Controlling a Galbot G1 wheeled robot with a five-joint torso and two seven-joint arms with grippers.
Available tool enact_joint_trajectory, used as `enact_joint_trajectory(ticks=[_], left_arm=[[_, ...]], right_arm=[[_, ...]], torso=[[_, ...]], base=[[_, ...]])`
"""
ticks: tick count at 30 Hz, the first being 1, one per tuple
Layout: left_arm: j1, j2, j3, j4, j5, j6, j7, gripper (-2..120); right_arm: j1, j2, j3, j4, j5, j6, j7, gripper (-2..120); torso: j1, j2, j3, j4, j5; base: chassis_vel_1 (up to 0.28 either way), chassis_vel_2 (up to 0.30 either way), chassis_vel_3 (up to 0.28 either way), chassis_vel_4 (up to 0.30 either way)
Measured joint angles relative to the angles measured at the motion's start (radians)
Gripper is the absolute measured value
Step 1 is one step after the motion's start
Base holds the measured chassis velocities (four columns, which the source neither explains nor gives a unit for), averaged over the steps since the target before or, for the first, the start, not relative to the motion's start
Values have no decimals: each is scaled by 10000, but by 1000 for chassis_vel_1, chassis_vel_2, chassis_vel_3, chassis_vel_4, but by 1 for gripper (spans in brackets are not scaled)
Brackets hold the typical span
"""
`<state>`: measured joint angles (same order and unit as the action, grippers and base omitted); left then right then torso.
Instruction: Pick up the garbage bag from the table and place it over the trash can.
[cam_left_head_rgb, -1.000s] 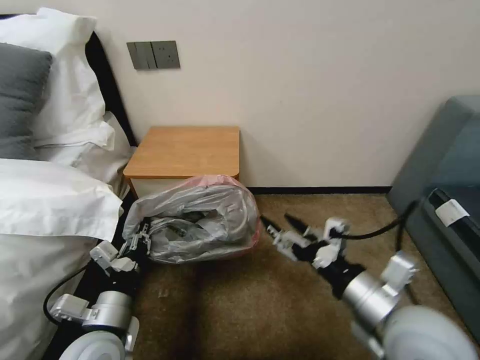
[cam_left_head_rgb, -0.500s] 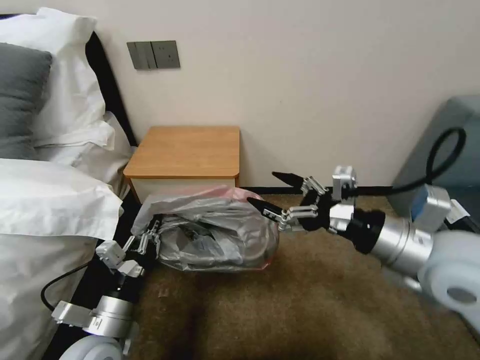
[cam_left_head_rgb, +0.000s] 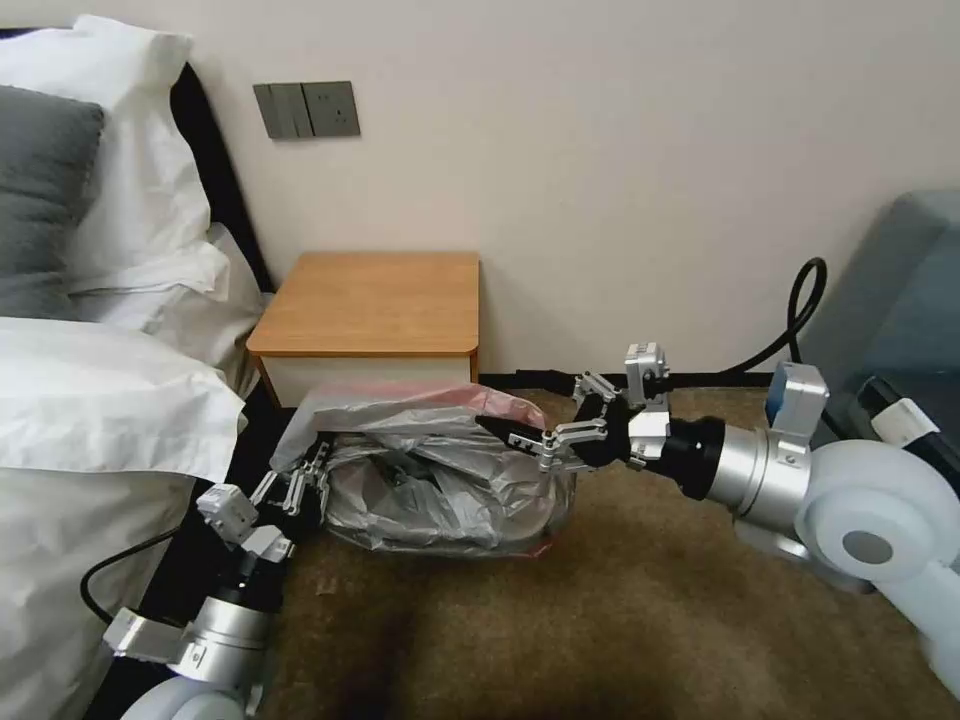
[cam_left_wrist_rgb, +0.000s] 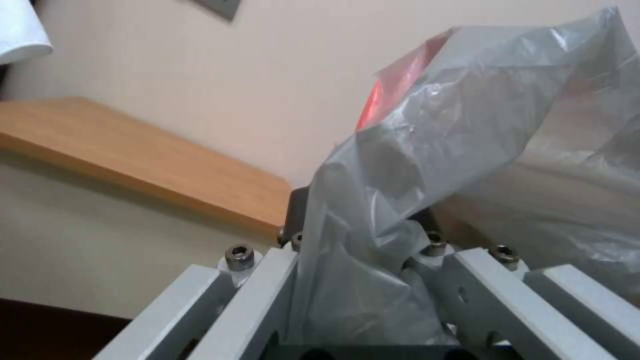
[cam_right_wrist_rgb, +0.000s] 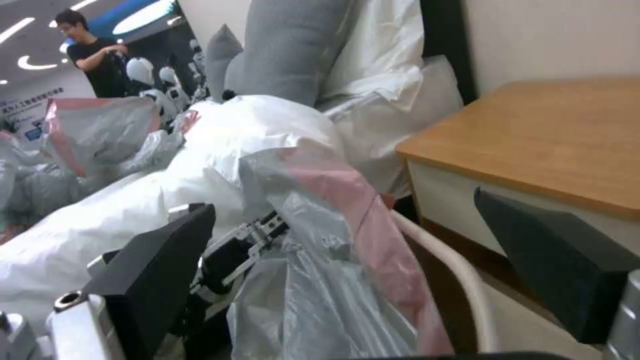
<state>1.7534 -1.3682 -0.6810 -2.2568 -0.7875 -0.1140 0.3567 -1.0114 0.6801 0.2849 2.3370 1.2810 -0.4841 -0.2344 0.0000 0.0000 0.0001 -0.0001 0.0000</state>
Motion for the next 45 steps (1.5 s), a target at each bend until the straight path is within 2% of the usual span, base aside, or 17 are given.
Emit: enact_joint_trajectory(ticks=[18,21,23,37,45], left_arm=[[-38,-21,45,59,124,32,-53,10],[-55,-37,93,77,215,63,-73,10],[-57,-51,110,87,239,72,-81,10],[-46,-85,140,-39,240,108,-98,10],[-57,-87,167,-64,248,115,-98,10]], right_arm=[[160,79,-423,202,151,-14,254,97],[185,116,-456,251,172,-15,270,84],[162,133,-460,290,172,-15,275,82],[94,161,-517,210,-49,-18,263,80],[98,159,-557,203,-87,0,341,61]], torso=[[0,0,-1,0,0],[0,0,0,0,0],[0,0,-1,1,0],[0,0,0,1,0],[0,0,-1,1,0]], base=[[0,0,0,0],[0,0,0,0],[0,0,0,0],[0,0,0,0],[0,0,0,0]])
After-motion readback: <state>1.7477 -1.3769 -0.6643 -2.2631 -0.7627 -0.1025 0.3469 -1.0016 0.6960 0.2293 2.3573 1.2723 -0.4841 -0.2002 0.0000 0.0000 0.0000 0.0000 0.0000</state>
